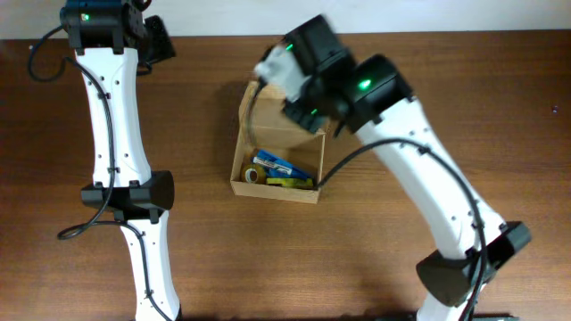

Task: Pack container
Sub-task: 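Lower the blue-capped marker into the box and release it, then bring both grippers to the box lid flaps on either side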

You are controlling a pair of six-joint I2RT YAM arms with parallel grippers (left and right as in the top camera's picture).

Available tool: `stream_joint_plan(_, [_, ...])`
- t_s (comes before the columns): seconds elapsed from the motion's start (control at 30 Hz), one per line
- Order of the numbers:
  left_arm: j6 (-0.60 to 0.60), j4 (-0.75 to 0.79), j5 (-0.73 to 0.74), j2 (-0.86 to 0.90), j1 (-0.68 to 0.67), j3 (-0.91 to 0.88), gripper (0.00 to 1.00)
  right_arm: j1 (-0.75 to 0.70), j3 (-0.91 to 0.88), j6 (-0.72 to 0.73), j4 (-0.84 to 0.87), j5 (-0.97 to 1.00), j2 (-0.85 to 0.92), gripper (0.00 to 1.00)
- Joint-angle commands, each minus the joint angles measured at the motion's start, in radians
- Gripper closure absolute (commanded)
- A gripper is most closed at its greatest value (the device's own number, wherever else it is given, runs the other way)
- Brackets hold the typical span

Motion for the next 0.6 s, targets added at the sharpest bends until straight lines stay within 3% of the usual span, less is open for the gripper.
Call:
stream_joint_plan(0.0, [0.115,-0.001,0.065,-0.038,0.003,-0.025,0.81,-0.117,0.003,0.198,0.002,-0.038,0.004,0.92])
stream_joint_plan(0.2, [0.111,0.002,0.069,-0.037,0.005,-0.188,0.93,-0.341,-0.002,0.312,-0.037,-0.249,0.039,0.96])
stream_joint_plan(0.3, [0.111,0.016,0.069,-0.037,0.005,-0.289,0.93,-0.43,-0.021,0.39,-0.044,-0.301,0.067,0.96])
stream_joint_plan(0.37, [0.111,0.031,0.07,-0.037,0.005,-0.333,0.83,-0.471,-0.049,0.415,-0.042,-0.346,0.096,0.96])
stream_joint_plan(0.4, [0.111,0.04,0.07,-0.037,0.005,-0.347,0.84,-0.485,-0.066,0.429,-0.042,-0.363,0.112,0.96])
stream_joint_plan(0.5, [0.113,0.08,0.1,-0.037,0.008,-0.397,0.98,-0.509,-0.132,0.432,-0.043,-0.444,0.179,0.96])
stream_joint_plan(0.57, [0.127,0.106,0.179,-0.034,0.017,-0.434,0.98,-0.509,-0.167,0.445,-0.042,-0.481,0.231,0.96])
